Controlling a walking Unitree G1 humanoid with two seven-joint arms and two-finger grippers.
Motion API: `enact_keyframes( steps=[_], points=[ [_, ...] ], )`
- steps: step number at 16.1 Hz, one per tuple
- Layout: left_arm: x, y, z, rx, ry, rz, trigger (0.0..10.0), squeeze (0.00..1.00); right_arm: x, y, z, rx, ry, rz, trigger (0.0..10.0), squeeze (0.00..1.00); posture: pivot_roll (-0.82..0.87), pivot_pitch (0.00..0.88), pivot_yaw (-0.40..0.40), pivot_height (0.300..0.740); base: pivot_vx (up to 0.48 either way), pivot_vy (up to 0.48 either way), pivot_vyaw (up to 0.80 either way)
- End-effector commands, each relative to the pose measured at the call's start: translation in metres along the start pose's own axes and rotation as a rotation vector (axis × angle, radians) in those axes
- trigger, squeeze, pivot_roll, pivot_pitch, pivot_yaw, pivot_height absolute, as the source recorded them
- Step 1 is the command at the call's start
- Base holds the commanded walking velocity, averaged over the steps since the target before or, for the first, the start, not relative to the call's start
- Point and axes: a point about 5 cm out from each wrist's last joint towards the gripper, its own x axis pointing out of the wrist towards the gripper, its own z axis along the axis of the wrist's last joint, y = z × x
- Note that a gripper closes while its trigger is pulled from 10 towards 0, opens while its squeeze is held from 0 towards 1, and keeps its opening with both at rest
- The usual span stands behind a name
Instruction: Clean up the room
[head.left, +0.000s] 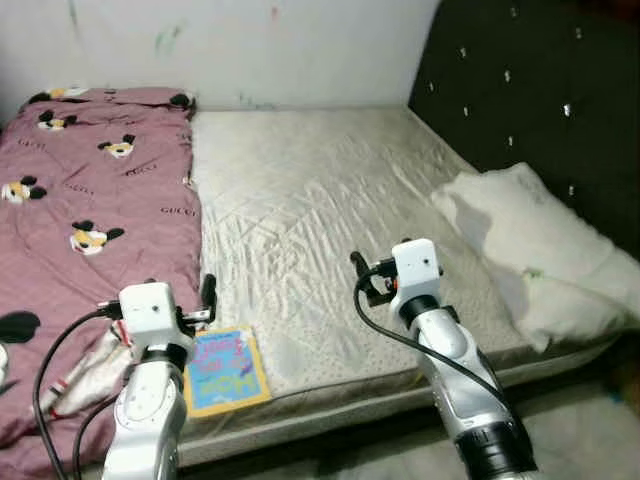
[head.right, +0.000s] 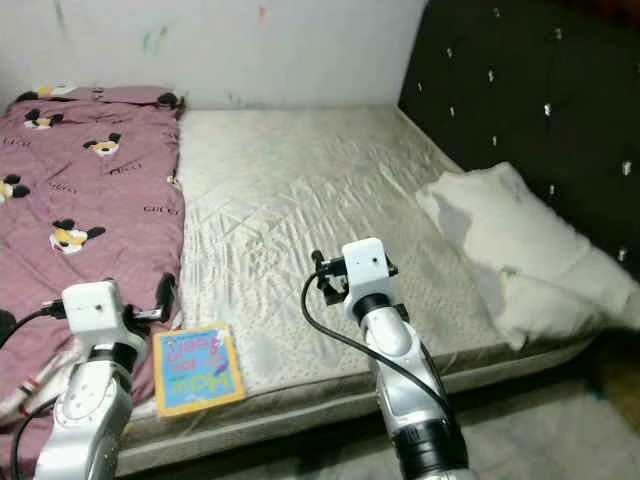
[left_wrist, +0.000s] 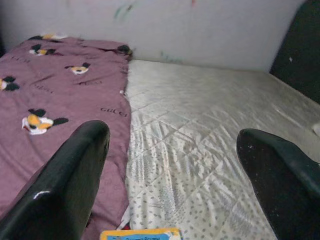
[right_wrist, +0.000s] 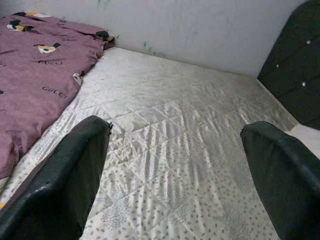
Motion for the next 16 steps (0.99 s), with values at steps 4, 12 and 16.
enact_keyframes(
  steps=[4, 12, 16],
  points=[
    [0.001, -0.002, 0.002, 0.026, -0.020, -0.014, 10.0, 0.00, 0.002, 0.006, 0.002, -0.017, -0.013, 0.036, 10.0, 0.00, 0.03, 0.000, -0.056, 0.740, 0.000, 0.000, 0.00],
    [0.007, -0.007, 0.005, 0.038, -0.039, -0.026, 10.0, 0.00, 0.014, 0.027, 0.008, -0.004, -0.054, 0.100, 10.0, 0.00, 0.05, 0.000, -0.028, 0.740, 0.000, 0.000, 0.25],
    [0.005, -0.001, -0.001, 0.070, -0.036, 0.017, 10.0, 0.00, 0.012, 0.036, -0.006, 0.012, -0.018, 0.131, 10.0, 0.00, 0.10, 0.000, -0.052, 0.740, 0.000, 0.000, 0.00]
  ],
)
